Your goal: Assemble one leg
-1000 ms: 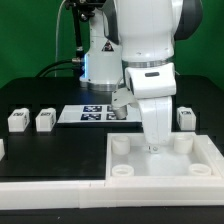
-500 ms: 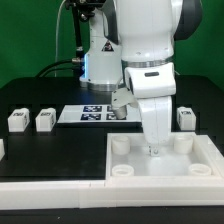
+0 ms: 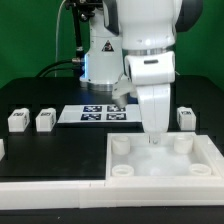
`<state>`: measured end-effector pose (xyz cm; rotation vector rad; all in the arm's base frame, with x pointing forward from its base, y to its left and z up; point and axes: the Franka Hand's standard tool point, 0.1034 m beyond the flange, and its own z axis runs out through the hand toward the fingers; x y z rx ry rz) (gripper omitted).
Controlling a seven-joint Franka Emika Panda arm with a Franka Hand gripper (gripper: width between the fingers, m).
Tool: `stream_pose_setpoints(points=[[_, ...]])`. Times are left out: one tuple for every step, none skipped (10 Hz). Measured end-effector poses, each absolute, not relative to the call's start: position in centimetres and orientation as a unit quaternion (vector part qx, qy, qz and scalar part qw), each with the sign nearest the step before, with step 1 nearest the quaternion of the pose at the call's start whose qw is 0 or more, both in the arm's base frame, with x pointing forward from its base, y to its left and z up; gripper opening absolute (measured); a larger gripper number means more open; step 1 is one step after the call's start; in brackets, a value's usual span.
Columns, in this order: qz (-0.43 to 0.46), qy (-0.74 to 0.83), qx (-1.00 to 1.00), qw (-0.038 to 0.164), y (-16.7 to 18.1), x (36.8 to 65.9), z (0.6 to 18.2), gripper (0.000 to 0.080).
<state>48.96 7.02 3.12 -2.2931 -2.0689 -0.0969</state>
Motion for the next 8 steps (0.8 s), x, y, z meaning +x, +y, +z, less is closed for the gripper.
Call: stream_pose_setpoints(points=[[-0.03,-0.642,-0.766,0.024,7.7,48.7,4.2,0.0649],[-0.034,-0.629,-0.776,0.019,8.8,48.4,5.3,0.0649],[-0.038,-0.583,-0.811,0.021,10.4,47.8,6.0,0.0649],[-0.042,-0.516,-0.855,0.024,12.2,47.1,6.1,0.0649],[-0.044,-0.47,-0.881,0.027,13.5,46.6,6.0,0.0649],[-0.046,-0.428,-0.902,0.031,14.0,46.3,5.9,0.0649],[-0.042,-0.379,-0.924,0.037,13.8,46.2,5.5,0.0649],[-0.041,-0.336,-0.94,0.04,13.8,46.2,5.5,0.0649]])
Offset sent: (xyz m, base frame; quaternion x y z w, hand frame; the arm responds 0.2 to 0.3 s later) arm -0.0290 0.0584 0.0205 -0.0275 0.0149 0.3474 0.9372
